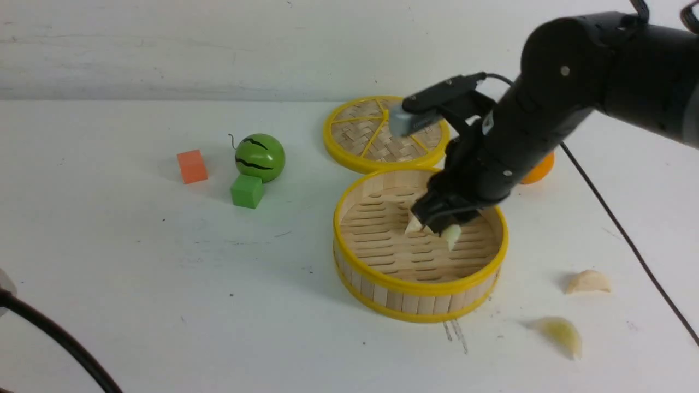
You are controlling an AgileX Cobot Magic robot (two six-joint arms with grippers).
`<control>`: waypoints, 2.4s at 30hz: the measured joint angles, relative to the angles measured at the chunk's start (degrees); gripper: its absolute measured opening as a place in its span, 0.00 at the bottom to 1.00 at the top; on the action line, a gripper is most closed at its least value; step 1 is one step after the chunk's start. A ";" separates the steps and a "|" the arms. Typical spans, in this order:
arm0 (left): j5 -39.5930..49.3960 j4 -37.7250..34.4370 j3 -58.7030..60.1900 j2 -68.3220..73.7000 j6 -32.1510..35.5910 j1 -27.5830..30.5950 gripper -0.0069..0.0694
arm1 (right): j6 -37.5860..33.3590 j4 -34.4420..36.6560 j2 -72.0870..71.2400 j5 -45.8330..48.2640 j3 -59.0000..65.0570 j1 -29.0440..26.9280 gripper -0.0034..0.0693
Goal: Put the dumplings into the steamer on the white table.
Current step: 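Place the dumpling in the bamboo steamer basket with the right gripper, then reach for and grasp a dumpling lying on the table beside the steamer, then place the dumpling in the bamboo steamer basket with the right gripper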
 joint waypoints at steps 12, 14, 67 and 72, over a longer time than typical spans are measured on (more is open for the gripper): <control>0.04 -0.70 0.00 0.00 -0.94 0.00 0.08 | 7.55 -1.34 20.16 -3.60 -14.24 3.41 0.34; 0.34 -1.04 0.00 0.00 -0.94 0.00 0.08 | 9.85 -2.77 21.82 -3.65 -15.26 3.42 0.34; 3.91 -2.34 0.00 0.00 -0.94 0.00 0.10 | 1.67 -9.86 -2.90 -7.83 26.46 -11.89 0.34; 2.89 -2.34 0.00 0.00 -0.88 0.00 0.10 | 3.43 -7.40 -5.54 -3.00 16.34 -8.16 0.34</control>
